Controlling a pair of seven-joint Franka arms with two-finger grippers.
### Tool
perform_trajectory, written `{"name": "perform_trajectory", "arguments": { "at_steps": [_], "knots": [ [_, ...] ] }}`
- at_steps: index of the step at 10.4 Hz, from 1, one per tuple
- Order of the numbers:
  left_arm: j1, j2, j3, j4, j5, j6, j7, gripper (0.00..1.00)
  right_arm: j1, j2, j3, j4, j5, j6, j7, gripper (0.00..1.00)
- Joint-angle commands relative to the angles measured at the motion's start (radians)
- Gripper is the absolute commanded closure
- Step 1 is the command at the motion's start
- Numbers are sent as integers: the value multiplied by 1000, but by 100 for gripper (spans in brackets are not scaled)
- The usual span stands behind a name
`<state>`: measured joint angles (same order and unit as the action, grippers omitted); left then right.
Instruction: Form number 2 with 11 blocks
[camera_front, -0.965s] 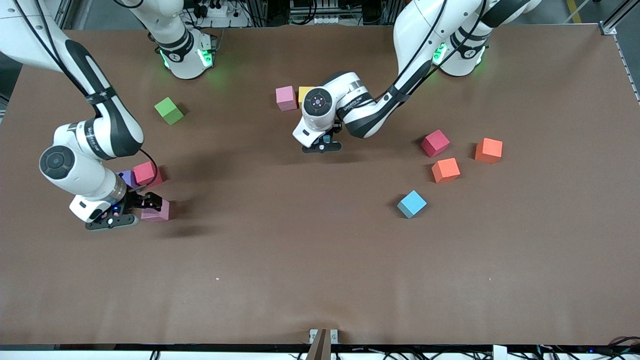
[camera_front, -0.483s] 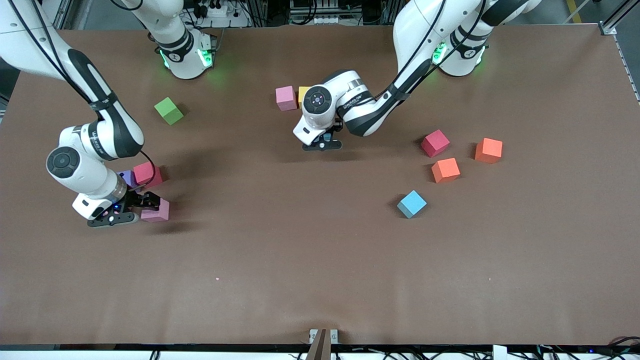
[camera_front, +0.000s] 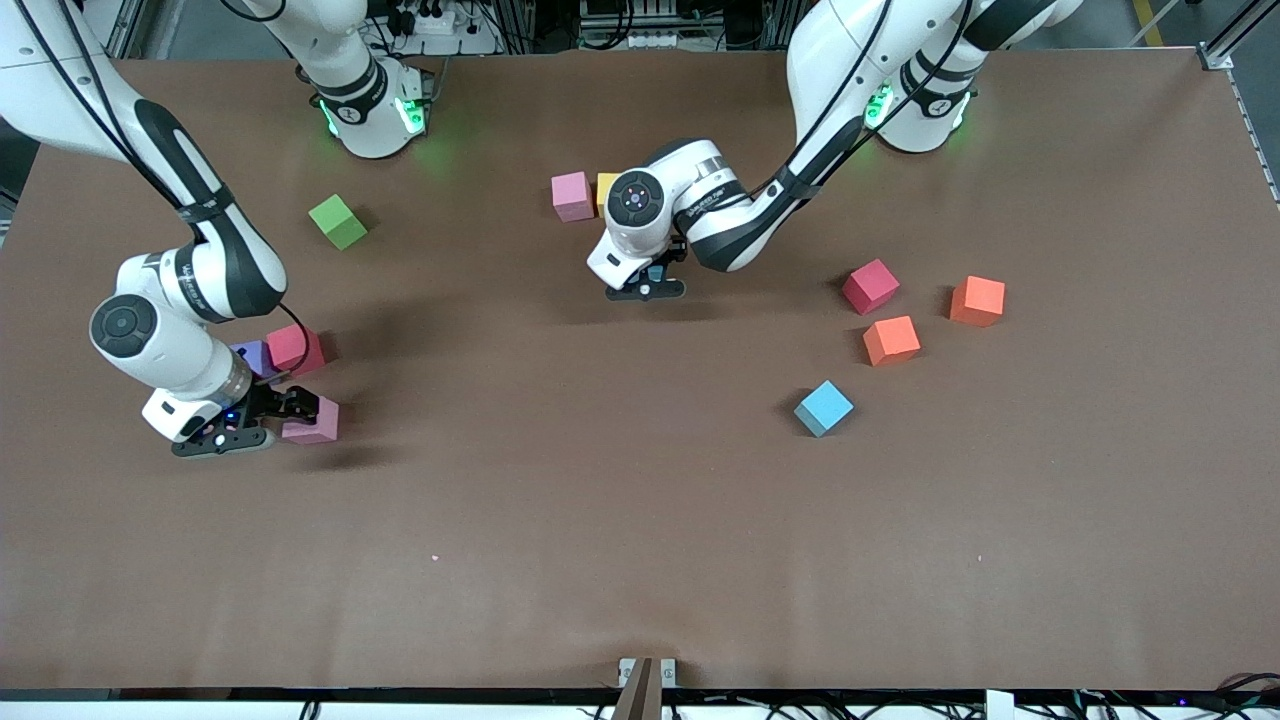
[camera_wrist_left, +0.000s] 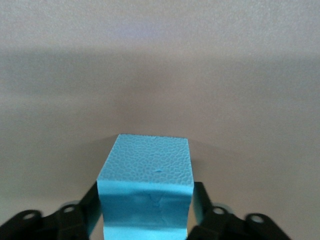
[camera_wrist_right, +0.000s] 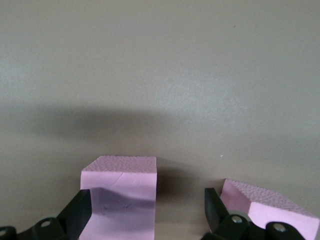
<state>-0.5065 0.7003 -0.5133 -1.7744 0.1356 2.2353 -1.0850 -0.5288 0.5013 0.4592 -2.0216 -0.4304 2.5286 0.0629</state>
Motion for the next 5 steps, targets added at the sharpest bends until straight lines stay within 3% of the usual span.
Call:
{"name": "perform_trajectory", "arguments": {
  "at_steps": [1,5],
  "knots": [
    [5,-53,2,0,13,-37,-27,0,0,-7,4,20,4,-8,17,0],
    [113,-172,2,36,-22,-151,-29,0,13,11,2,17,53,-7,28,0]
  ]
}}
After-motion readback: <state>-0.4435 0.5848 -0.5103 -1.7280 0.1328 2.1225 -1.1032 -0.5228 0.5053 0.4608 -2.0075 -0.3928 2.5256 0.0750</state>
